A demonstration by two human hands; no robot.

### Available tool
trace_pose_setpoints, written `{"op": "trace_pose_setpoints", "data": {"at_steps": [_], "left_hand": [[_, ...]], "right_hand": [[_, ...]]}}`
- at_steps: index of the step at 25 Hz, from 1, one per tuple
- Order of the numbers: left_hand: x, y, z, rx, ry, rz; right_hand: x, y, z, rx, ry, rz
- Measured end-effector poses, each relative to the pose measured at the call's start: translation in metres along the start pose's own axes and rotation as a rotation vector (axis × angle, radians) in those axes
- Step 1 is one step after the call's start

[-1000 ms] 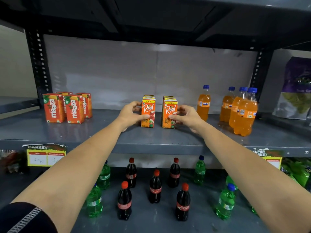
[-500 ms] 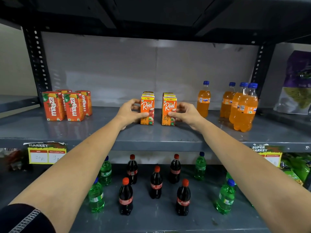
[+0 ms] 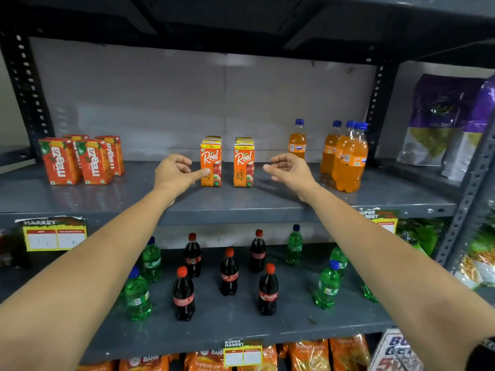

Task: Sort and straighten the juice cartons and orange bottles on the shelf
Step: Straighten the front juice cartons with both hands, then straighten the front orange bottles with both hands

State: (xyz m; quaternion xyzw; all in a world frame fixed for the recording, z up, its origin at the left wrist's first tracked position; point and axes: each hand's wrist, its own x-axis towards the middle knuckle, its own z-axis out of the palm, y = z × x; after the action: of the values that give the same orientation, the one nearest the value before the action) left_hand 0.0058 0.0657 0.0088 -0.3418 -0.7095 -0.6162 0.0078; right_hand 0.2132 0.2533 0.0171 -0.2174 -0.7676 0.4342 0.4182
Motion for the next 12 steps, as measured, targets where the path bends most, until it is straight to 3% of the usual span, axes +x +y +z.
{"op": "trace_pose_setpoints", "data": {"at_steps": [8,12], "left_hand": [[-0.039,0.03,0.043,0.035,-0.022,0.295],[-0.058,0.066,0.114,0.0,-0.164,0.371]], "right_hand": [[-0.042,0.015,-0.098,-0.046,-0.001,0.013],[-0.052,0.032,-0.152,0.011,-0.067,0.041]]}}
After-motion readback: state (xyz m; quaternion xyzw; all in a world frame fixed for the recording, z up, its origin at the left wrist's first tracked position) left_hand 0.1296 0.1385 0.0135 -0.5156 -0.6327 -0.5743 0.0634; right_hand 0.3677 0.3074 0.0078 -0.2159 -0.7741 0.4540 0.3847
